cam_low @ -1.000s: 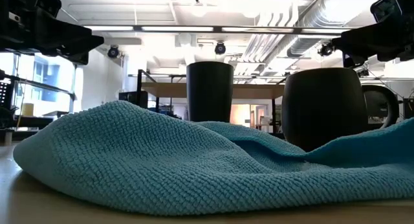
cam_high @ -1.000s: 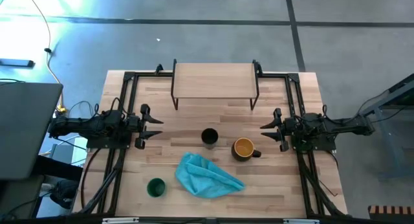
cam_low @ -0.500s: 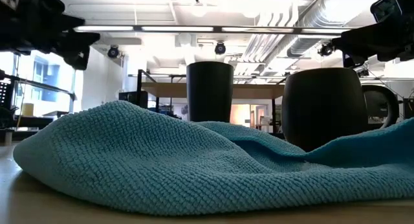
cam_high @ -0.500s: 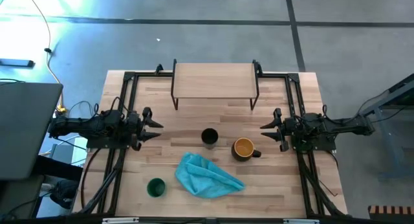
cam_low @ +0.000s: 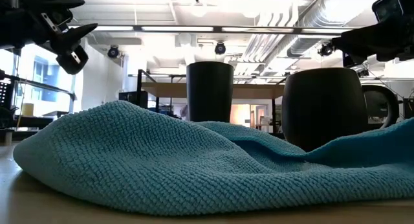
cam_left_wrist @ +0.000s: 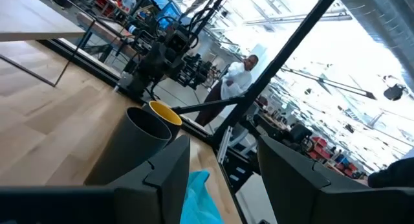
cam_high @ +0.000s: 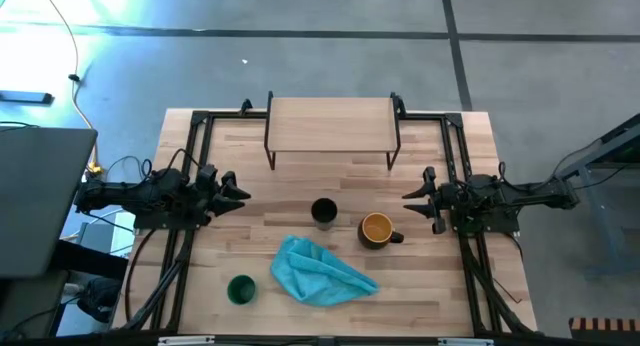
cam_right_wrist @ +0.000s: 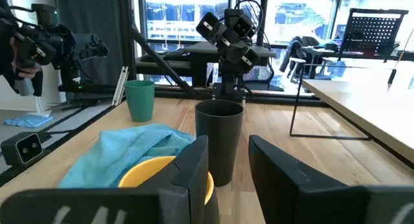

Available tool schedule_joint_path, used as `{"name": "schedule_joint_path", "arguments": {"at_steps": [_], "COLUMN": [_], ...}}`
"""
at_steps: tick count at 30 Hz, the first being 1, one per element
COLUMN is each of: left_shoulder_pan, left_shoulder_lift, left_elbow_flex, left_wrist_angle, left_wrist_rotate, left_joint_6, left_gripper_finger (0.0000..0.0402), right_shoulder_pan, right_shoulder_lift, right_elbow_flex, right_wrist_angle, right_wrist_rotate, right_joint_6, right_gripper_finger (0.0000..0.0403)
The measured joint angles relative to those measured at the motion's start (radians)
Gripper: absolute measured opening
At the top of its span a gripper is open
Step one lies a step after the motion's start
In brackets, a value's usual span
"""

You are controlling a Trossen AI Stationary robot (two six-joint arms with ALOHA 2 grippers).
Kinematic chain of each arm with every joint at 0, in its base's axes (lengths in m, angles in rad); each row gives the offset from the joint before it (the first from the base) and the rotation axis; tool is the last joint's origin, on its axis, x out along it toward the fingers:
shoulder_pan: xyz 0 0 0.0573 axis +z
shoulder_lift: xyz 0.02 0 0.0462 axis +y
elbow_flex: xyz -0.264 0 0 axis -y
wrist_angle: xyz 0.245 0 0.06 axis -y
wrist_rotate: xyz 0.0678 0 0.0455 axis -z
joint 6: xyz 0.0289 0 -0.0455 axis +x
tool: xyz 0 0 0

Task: Stack small to large cups/mugs on shelf
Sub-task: Put the green cup on the shelf

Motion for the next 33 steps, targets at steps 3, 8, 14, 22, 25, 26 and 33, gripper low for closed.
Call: {"name": "schedule_joint_path", "arguments": {"at_steps": [3,8,14,22,25,26,33], "left_shoulder_pan": [0.000,0.000,0.000,0.000,0.000,0.000,0.000], "left_shoulder_lift": [0.000,0.000,0.000,0.000,0.000,0.000,0.000], "left_elbow_flex": [0.000,0.000,0.000,0.000,0.000,0.000,0.000], "left_wrist_angle": [-0.001,-0.001,-0.002,-0.004,-0.003,-0.003,0.047], "left_wrist_rotate": [0.000,0.000,0.000,0.006,-0.007,-0.011,-0.019], "left_joint_6": [0.000,-0.001,-0.001,-0.002,-0.003,-0.003,-0.150], "left_gripper_finger": [0.0170,0.0170,0.0170,0.0170,0.0170,0.0170,0.0170], "right_shoulder_pan": [0.000,0.000,0.000,0.000,0.000,0.000,0.000], "right_shoulder_lift": [0.000,0.000,0.000,0.000,0.000,0.000,0.000], "right_elbow_flex": [0.000,0.000,0.000,0.000,0.002,0.003,0.012], "right_wrist_angle": [0.034,0.169,0.309,0.408,0.407,0.406,0.405], "right_wrist_rotate": [0.000,0.028,0.097,0.104,0.105,0.105,0.120], "right_joint_6": [0.081,0.423,0.651,0.797,0.766,0.760,0.867], "right_gripper_finger": [0.0103,0.0103,0.0103,0.0103,0.0103,0.0103,0.0103]}}
